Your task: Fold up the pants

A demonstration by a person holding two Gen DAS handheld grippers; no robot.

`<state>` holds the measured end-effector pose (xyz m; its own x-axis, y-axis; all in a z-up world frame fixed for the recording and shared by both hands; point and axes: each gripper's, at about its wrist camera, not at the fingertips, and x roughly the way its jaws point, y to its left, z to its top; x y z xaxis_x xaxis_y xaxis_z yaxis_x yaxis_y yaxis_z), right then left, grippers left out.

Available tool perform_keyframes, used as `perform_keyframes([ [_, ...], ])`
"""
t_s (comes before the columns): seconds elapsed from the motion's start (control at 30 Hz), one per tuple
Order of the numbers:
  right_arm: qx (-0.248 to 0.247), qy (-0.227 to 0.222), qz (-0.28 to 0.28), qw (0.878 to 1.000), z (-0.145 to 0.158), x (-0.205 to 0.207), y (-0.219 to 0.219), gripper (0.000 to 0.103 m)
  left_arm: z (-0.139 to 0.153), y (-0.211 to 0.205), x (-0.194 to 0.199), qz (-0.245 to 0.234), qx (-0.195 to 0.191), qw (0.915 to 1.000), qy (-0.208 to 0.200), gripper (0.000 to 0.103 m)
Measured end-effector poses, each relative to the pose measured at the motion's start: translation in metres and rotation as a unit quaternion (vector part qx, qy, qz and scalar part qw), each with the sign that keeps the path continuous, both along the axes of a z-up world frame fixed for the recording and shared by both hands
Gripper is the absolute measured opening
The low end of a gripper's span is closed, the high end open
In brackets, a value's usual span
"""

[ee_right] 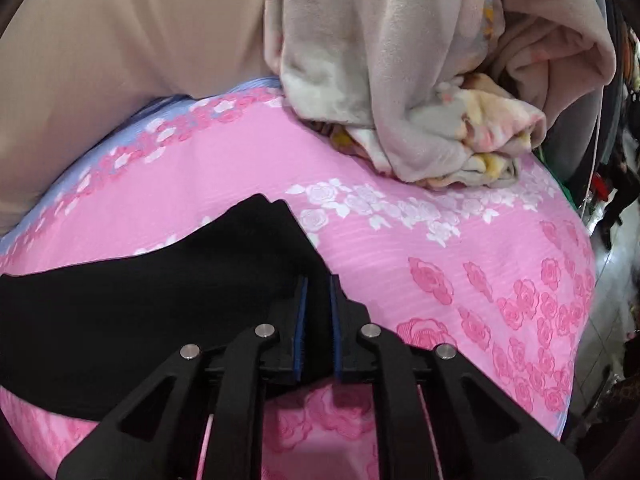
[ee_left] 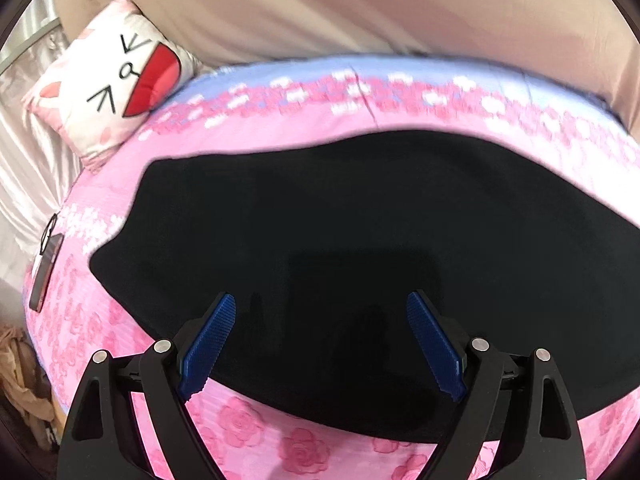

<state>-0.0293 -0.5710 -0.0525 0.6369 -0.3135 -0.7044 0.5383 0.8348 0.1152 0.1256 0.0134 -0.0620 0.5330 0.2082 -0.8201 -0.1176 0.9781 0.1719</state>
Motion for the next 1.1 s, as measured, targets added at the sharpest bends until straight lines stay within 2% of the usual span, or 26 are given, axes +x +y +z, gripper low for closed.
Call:
perform_keyframes([
  [0.03,0.006,-0.002,0.002,1.000,0.000,-0.002,0.000,0.018,-0.005,-0.003,0.001,-0.004,-0.001,1.0000,0.007,0.086],
  [0.17,0.004,-0.021,0.012,1.000,0.012,-0.005,0.012,0.023,-0.013,-0.007,-0.001,-0.008,0.008,0.9999,0.009,0.086],
  [0.23,0.000,-0.030,0.025,0.999,0.020,0.005,0.018,0.035,-0.013,-0.007,-0.003,-0.008,0.007,0.9999,0.008,0.086],
  [0.27,-0.011,-0.027,0.028,0.999,0.022,0.013,0.020,0.048,-0.013,-0.007,-0.004,-0.008,0.006,0.9999,0.008,0.086],
  [0.3,-0.024,-0.020,0.034,0.999,0.022,0.024,0.022,0.057,-0.015,-0.008,-0.006,-0.009,0.004,0.9999,0.007,0.086],
  [0.37,-0.027,-0.004,0.039,0.999,0.016,0.043,0.019,0.058,-0.017,-0.009,-0.013,-0.004,-0.004,1.0000,0.000,0.086],
  [0.43,-0.021,0.023,0.043,0.999,0.002,0.062,0.017,0.025,-0.019,-0.010,-0.019,-0.003,-0.007,1.0000,-0.006,0.085],
  [0.47,-0.034,0.034,0.036,0.998,-0.003,0.067,0.018,0.015,-0.020,-0.012,-0.023,-0.003,-0.006,0.9999,-0.009,0.084],
  [0.5,-0.045,0.030,0.032,0.998,-0.001,0.067,0.018,0.009,-0.020,-0.013,-0.027,-0.003,-0.007,0.9999,-0.010,0.083],
  [0.57,-0.044,0.013,0.013,0.999,0.003,0.059,0.011,0.008,-0.020,-0.017,-0.033,-0.005,-0.008,0.9999,-0.007,0.082],
  [0.67,0.013,-0.010,-0.001,1.000,-0.007,0.055,-0.013,0.010,-0.021,-0.023,-0.042,-0.010,-0.004,0.9998,-0.015,0.082],
  [0.73,-0.007,-0.002,0.010,1.000,-0.005,0.059,-0.004,0.014,-0.019,-0.022,-0.046,-0.008,-0.013,0.9997,-0.017,0.082],
  [0.77,-0.010,0.002,0.014,1.000,-0.003,0.059,-0.001,0.020,-0.017,-0.020,-0.049,-0.006,-0.021,0.9996,-0.021,0.082],
  [0.83,-0.008,-0.005,0.011,1.000,0.004,0.052,0.004,0.024,-0.006,-0.006,-0.055,0.013,-0.045,0.9981,-0.041,0.083],
  [0.93,-0.008,-0.029,0.004,1.000,0.016,0.034,0.013,0.024,0.023,0.051,-0.062,0.099,-0.046,0.9888,-0.102,0.084],
  [0.97,-0.003,-0.038,0.003,0.999,0.019,0.027,0.016,0.026,0.027,0.067,-0.061,0.118,-0.048,0.9860,-0.108,0.084],
  [1.07,0.011,-0.060,-0.003,0.998,0.024,0.003,0.023,0.055,0.038,0.125,-0.058,0.186,-0.068,0.9743,-0.108,0.084],
  [1.1,0.014,-0.067,-0.007,0.998,0.024,-0.007,0.025,0.055,0.041,0.136,-0.059,0.199,-0.075,0.9709,-0.111,0.084],
])
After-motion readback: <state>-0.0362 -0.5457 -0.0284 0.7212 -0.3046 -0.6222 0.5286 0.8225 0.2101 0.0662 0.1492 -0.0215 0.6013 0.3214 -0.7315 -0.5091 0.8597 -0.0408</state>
